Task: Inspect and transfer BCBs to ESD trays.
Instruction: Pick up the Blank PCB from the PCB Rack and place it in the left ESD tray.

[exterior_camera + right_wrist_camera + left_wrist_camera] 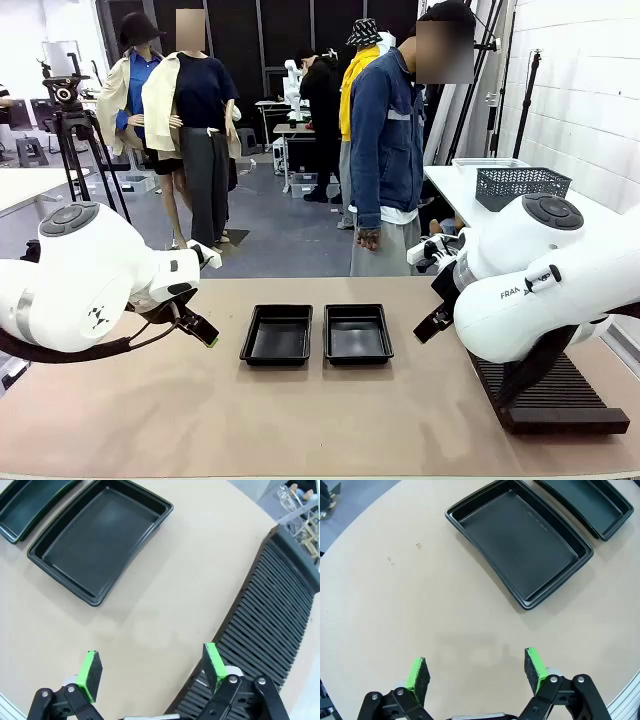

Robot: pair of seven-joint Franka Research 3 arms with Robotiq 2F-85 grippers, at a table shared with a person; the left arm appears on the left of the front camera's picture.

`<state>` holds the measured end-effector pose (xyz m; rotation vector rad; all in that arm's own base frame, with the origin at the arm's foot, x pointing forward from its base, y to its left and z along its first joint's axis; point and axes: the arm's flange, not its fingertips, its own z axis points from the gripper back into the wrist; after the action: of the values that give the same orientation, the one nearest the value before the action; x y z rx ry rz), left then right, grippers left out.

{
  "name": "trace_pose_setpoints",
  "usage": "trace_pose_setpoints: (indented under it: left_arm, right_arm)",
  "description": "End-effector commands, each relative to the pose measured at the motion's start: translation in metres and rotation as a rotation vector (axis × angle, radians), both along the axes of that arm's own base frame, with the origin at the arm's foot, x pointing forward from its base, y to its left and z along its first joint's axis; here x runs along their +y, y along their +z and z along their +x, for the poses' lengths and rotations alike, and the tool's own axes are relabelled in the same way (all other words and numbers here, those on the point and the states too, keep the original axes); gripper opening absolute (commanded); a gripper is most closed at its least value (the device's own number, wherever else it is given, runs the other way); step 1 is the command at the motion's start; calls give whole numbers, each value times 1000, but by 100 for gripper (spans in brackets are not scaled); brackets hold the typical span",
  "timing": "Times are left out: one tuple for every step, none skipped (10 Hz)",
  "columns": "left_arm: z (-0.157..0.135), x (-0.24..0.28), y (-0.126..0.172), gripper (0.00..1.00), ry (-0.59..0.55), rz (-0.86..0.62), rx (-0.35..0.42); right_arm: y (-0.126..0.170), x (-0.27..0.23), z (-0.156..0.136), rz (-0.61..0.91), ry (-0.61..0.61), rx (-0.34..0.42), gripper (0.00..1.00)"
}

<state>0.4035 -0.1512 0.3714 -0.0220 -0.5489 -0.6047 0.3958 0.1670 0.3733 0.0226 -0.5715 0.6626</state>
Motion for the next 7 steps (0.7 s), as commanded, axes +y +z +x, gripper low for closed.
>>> trace_pose_setpoints:
  left_arm:
    - [0, 0, 0, 100, 0, 0, 0]
    - [0, 0, 0, 100, 0, 0, 0]
    - [0, 0, 0, 100, 0, 0, 0]
    - [0, 0, 0, 100, 0, 0, 0]
    - [0, 0, 0, 100, 0, 0, 0]
    - [0, 0, 0, 100, 0, 0, 0]
    - [0, 0, 0, 100, 0, 0, 0]
  right_arm:
    - [0, 0, 0, 0, 0, 0, 100]
    - [0, 0, 0, 0, 0, 0, 100]
    - [0, 0, 0, 0, 0, 0, 100]
    - [0, 0, 0, 0, 0, 0, 100]
    - [0, 0, 0, 0, 0, 0, 100]
    - [0, 0, 0, 0, 0, 0, 100]
    - [0, 0, 0, 0, 0, 0, 100]
